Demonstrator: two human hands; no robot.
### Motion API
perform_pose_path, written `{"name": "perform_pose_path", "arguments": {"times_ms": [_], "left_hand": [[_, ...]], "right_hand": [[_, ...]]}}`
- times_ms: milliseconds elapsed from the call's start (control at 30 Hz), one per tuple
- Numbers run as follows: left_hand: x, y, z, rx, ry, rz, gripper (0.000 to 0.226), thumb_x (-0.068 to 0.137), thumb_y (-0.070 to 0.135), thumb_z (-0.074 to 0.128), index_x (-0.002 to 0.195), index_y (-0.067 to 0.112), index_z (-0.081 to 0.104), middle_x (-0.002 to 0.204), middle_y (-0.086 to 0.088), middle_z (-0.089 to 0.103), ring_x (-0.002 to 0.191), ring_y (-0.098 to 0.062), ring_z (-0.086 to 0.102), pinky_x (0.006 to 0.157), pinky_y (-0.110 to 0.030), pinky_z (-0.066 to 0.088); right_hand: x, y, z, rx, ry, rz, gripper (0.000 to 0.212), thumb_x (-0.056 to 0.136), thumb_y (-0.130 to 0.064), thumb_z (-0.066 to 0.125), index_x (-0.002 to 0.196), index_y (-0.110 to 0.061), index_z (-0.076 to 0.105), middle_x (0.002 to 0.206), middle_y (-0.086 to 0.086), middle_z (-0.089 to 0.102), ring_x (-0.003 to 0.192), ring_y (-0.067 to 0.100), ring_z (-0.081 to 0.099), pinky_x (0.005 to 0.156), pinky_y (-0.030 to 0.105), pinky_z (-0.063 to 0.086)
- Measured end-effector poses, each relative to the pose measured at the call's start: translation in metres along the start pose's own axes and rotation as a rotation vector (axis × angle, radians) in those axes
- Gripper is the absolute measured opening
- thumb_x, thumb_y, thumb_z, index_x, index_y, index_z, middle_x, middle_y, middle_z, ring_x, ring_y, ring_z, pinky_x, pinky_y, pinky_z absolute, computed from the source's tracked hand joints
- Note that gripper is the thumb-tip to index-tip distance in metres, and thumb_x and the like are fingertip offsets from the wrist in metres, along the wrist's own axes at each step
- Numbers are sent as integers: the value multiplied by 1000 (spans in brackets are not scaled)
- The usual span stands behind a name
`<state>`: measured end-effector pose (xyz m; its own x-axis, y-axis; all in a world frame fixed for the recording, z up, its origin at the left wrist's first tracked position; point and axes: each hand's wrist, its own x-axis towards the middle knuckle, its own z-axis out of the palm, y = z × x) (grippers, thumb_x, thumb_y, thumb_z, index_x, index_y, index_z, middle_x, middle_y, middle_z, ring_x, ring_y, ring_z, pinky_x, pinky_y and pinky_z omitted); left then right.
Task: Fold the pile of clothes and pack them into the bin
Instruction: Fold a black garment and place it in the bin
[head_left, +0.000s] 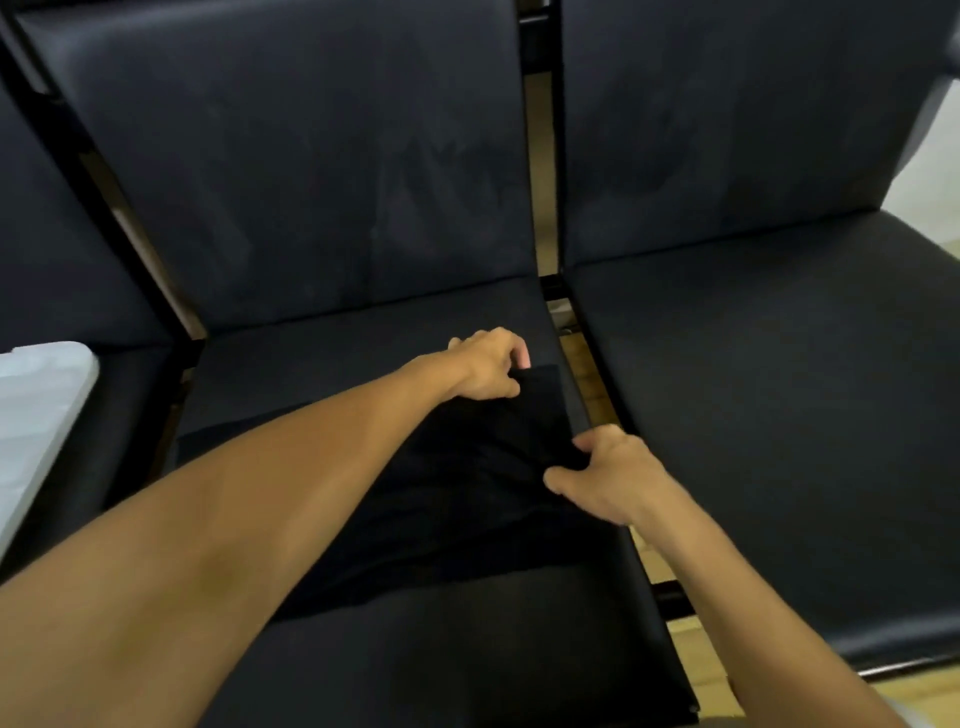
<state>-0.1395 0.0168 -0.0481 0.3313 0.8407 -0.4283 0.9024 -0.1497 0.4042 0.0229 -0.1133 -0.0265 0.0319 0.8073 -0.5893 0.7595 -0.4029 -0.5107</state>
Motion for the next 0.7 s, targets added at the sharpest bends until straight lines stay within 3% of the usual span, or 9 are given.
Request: {"name": "perform_pose_path", "arguments": {"times_ms": [67,133,267,367,500,600,700], "left_hand": [[6,13,-2,-138,37,34,18,87,14,65,89,31,62,86,6,55,85,-15,55,89,-34,48],[8,29,-7,-343,82,69,24,86,2,60,81,25,64,86,0,61,86,-19,60,77,-30,51],[4,53,-28,-677,162,117,35,80,-18,50,86,13,66,98,-17,71,95,-29,68,87,-40,58],[-17,46,-49,-507,188,234,37,82,-19,50,96,8,71,98,-9,71,93,-11,67,78,-18,56],[-64,1,-75,-231,266,284,42,73,-23,42,74,12,65,70,3,58,60,9,54,58,-8,39],[-100,-55,-87,-172,332,291,51,67,-22,43,66,27,60,71,4,60,68,1,55,66,-18,42],[-142,-116,-92,-23,307,237,54,63,-19,43,64,31,64,86,1,68,86,-12,64,83,-31,51]], "right_hand": [[4,13,-15,156,26,1,57,72,-38,70,125,-21,64,120,3,66,104,20,65,86,33,56],[5,26,-29,308,45,-15,43,74,-27,73,115,-16,69,105,5,72,93,20,70,84,36,59],[-12,40,-57,505,71,-63,21,82,-17,77,102,-16,72,92,6,77,83,22,74,84,43,60],[-27,28,-61,674,-25,-181,21,86,-14,73,106,-17,70,93,7,77,85,24,75,83,44,60],[-48,-17,-30,657,-201,-388,25,89,-12,70,113,-19,68,101,3,77,94,20,74,84,37,59],[-54,-51,13,622,-251,-523,22,88,-15,72,110,-18,68,102,0,76,99,17,72,89,35,56],[-65,-82,54,558,-463,-554,21,91,-22,70,111,-23,65,97,-3,73,86,11,70,75,28,58]]}}
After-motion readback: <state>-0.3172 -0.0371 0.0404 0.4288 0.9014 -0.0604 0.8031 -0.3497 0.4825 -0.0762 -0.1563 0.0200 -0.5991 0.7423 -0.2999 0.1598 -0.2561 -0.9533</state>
